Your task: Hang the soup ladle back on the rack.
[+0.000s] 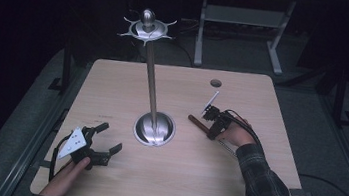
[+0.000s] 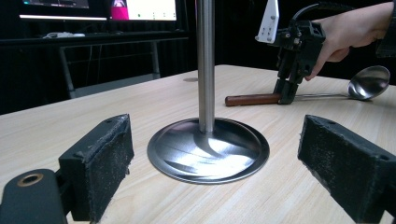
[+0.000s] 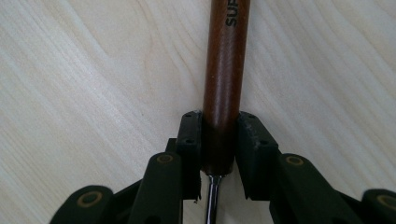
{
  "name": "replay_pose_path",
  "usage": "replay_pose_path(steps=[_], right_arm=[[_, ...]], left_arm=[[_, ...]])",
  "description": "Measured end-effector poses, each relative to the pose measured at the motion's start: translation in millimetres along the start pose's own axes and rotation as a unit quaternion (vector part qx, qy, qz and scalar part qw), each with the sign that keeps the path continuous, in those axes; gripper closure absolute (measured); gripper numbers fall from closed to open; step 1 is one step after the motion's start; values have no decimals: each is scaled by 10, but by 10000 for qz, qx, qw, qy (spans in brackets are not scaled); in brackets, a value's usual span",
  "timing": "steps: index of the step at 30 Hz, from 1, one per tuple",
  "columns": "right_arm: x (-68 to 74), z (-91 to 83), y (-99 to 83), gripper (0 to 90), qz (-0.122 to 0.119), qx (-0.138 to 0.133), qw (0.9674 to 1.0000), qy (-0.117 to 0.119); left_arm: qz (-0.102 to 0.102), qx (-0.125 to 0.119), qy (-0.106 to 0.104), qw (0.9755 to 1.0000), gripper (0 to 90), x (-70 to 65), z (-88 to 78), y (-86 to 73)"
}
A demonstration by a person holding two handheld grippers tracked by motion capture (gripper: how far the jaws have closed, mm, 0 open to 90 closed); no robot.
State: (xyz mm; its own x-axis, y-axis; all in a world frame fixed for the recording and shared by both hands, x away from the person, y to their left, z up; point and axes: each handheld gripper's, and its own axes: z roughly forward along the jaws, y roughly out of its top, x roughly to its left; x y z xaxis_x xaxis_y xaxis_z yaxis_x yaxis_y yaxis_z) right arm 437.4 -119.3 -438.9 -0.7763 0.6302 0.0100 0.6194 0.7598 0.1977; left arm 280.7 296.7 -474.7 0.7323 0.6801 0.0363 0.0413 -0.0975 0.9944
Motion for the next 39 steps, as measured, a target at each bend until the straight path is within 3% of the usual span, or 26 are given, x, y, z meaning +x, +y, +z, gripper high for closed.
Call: replay_pose_path(steps=[5,10,19,24,33,39], right_arm=[[2,-8,-4,732,193,28,9998,82],[1,-35,-15,733,208,-53,9997,96],[-41,-337,-150,734,271,-658,9974,136],[-47,-533,-274,734,343,-1119,9930,159],[-30,-735,-498,734,471,-1869,9812,122],[13,-919,-603,735,503,-2393,9696,91]], left_arm=[[10,0,5,10000,97,0,-1,0],[-3,-5,-2,10000,97,3,-2,-1],[2,8,9,10000,97,0,-1,0],[10,-2,26,10000,97,-2,1,0],[5,2,40,10000,97,-2,0,0],[-28,-9,44,10000,97,0,-1,-1]])
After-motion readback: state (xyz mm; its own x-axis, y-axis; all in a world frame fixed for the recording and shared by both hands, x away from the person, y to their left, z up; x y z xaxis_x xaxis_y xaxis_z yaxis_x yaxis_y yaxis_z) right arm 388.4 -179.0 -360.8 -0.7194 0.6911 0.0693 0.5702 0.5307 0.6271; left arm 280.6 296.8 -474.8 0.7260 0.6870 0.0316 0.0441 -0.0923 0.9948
